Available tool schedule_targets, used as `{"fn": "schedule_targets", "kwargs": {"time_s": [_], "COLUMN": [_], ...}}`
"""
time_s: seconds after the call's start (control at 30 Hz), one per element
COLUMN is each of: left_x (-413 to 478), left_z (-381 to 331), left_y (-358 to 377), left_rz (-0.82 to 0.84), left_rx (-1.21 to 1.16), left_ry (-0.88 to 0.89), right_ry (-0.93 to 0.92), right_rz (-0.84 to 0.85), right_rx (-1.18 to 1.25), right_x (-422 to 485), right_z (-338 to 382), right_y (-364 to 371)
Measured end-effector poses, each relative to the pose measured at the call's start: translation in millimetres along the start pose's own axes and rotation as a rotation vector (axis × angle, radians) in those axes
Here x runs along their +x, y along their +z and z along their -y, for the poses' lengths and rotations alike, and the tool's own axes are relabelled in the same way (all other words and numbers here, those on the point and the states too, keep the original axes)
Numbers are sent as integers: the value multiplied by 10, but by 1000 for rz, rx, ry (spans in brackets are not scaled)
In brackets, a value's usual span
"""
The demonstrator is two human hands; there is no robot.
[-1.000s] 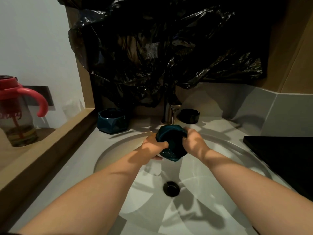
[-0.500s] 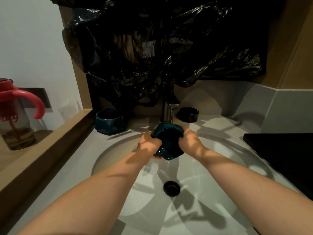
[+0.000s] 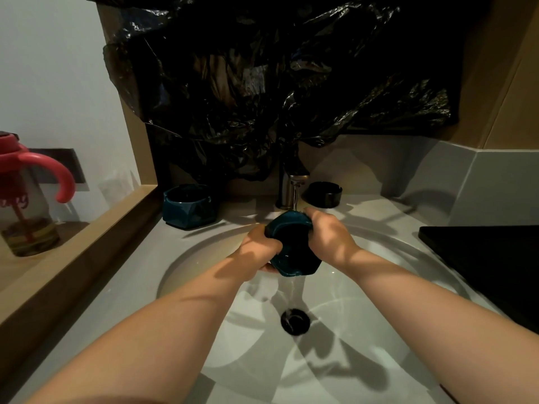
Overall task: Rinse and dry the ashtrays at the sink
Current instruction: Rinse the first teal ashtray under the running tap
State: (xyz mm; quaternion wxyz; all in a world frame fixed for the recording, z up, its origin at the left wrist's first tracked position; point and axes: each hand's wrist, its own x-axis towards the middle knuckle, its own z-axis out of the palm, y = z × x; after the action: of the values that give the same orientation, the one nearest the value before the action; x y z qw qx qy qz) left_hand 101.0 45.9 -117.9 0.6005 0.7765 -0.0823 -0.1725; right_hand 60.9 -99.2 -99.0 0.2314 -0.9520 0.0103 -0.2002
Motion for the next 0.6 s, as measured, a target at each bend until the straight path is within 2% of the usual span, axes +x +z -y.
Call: {"fn": "schedule_targets", "kwargs": {"time_s": [0.13,0.2,0.23,0.3,0.37,0.4,0.43,0.5,0.57,0.6], "left_x": [17,16,14,28,31,32,36,25,9,-6], "left_z": [19,20,19,18,15,15,12,11,17,16], "left_y": [34,44,43,38,28,23,20,20,47,67], "left_rz": [-61,-81,-91,-109,-123,-123,-120,-84,-49,-44], "left_rx": [62,49,36,10,-45,-61,-65,-81,-58,-15], "left_ry": [-19,-33,-41,-50,-57,-59,-65,-79,-69,-59], "right_ry": [-137,-127,-74,146,476,591,628,480,228,129], "right_rz": [-28,-37,-39,15,200,285,308,170,-5,-36], "right_rx": [-91,-42,32,232,511,616,662,558,306,191], "right_x": [-9,-37,-44,-43,-58,-78,-83,-41,-5,-5], "right_z": [89,114,98,26,-27,-37,-38,-15,38,69], "right_y": [69,98,107,114,111,117,127,108,74,63]}}
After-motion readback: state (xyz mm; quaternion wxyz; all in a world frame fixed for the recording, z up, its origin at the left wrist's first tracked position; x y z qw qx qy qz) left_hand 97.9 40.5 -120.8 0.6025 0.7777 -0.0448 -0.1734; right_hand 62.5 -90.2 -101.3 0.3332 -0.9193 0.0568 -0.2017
